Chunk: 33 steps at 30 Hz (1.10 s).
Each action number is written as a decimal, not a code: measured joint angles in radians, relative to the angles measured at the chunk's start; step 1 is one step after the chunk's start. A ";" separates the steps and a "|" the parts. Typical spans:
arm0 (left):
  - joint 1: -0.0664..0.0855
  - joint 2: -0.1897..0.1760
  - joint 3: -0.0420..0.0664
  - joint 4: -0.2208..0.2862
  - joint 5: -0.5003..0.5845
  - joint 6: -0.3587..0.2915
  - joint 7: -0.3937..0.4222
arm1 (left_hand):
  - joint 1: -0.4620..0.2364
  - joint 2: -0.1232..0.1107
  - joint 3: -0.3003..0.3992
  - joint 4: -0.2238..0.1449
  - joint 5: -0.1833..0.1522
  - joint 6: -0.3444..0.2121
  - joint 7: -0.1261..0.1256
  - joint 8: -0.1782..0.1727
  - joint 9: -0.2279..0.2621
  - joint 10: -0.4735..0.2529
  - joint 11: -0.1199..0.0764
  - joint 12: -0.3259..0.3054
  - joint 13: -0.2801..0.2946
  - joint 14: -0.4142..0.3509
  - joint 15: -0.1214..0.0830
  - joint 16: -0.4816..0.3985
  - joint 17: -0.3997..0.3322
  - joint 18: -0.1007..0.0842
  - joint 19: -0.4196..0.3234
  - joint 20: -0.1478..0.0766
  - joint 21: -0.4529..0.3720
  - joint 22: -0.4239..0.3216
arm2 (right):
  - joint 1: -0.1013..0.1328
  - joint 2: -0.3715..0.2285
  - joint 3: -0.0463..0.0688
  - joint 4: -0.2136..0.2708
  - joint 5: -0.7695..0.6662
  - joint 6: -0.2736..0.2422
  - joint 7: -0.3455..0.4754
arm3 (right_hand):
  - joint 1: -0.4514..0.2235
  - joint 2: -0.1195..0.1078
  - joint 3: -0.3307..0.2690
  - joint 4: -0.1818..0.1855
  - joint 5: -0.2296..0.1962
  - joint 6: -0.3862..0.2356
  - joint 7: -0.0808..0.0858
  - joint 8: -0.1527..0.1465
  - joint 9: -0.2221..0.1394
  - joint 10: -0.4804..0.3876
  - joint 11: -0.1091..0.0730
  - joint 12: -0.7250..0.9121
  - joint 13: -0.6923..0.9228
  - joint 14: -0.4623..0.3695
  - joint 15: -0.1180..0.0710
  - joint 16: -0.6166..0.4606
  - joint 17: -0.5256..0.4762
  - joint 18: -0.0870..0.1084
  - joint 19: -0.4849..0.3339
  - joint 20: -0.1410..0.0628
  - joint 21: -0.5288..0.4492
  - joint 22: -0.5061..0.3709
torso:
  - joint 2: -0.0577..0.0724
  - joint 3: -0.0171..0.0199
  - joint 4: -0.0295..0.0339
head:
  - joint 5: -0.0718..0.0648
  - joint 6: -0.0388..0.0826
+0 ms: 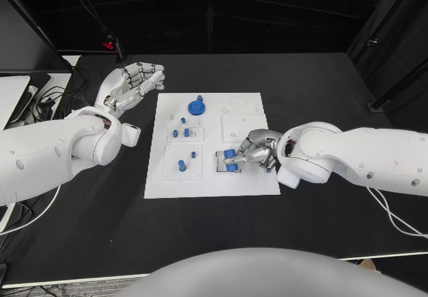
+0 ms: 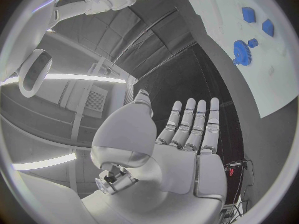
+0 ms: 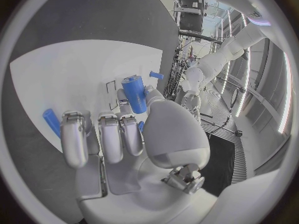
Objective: Assemble the parts on the task board
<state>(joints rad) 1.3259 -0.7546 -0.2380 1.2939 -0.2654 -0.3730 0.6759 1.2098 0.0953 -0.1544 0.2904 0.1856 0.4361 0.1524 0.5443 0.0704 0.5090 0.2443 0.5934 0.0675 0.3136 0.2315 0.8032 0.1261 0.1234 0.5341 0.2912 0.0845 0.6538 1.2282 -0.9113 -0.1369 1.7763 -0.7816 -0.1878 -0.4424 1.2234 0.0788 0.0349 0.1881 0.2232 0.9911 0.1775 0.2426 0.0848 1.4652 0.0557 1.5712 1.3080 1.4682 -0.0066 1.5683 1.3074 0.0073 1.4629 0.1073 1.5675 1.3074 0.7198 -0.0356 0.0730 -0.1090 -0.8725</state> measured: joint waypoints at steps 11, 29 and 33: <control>0.000 -0.001 0.000 0.001 0.000 0.000 -0.001 | 0.005 0.005 0.000 0.000 0.000 -0.004 0.004 0.000 0.000 0.000 0.000 0.000 0.000 0.000 0.000 0.000 -0.002 0.000 0.000 0.000 0.000 -0.001 | 0.000 0.010 0.000 -0.006 0.018 0.005 -0.005 | -0.016 0.008 -0.023 0.029 0.014 0.026 -0.010 -0.012 0.004 0.000 0.000 0.000 0.000 0.000 0.000 0.000 0.000 0.000 0.000 0.000 0.000 0.000 | 0.001 -0.0006 -0.0006 | 0.000 0.000; 0.000 -0.002 0.000 0.001 0.000 0.001 -0.002 | 0.005 0.005 0.000 0.000 0.000 -0.004 0.004 0.000 0.000 0.000 0.000 0.000 0.000 0.000 0.000 0.000 -0.002 0.000 0.000 0.000 0.000 -0.001 | 0.001 0.024 0.001 -0.009 -0.030 0.010 -0.029 | -0.036 -0.006 -0.058 0.063 0.029 0.074 -0.051 -0.026 0.010 0.000 0.000 0.000 0.000 0.000 0.000 0.000 0.000 0.000 0.000 0.000 0.000 0.000 | 0.001 0.0000 0.0000 | 0.004 0.000; 0.000 -0.002 0.000 0.001 0.000 0.001 -0.002 | 0.005 0.005 0.000 0.000 0.000 -0.004 0.004 0.000 0.000 0.000 0.000 0.000 0.000 0.000 0.000 0.000 -0.002 0.000 0.000 0.000 0.000 -0.001 | 0.000 0.024 0.000 -0.008 -0.044 0.010 -0.035 | -0.036 -0.006 -0.059 0.064 0.029 0.073 -0.051 -0.026 0.010 0.000 0.000 0.000 0.000 0.000 0.000 0.000 0.000 0.000 0.000 0.000 0.000 0.000 | 0.001 0.0000 0.0000 | 0.004 0.000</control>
<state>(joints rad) 1.3259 -0.7568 -0.2380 1.2953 -0.2653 -0.3723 0.6736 1.2151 0.1006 -0.1544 0.2903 0.1856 0.4325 0.1561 0.5443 0.0704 0.5089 0.2443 0.5934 0.0674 0.3136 0.2315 0.8032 0.1241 0.1234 0.5341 0.2912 0.0846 0.6524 1.2287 -0.8872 -0.1365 1.7683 -0.8252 -0.1776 -0.4776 1.1873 0.0729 -0.0238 0.2523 0.2527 1.0643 0.1268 0.2166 0.0945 1.4652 0.0557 1.5712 1.3080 1.4684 -0.0070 1.5684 1.3073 0.0073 1.4629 0.1073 1.5675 1.3073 0.7205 -0.0356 0.0730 -0.1046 -0.8726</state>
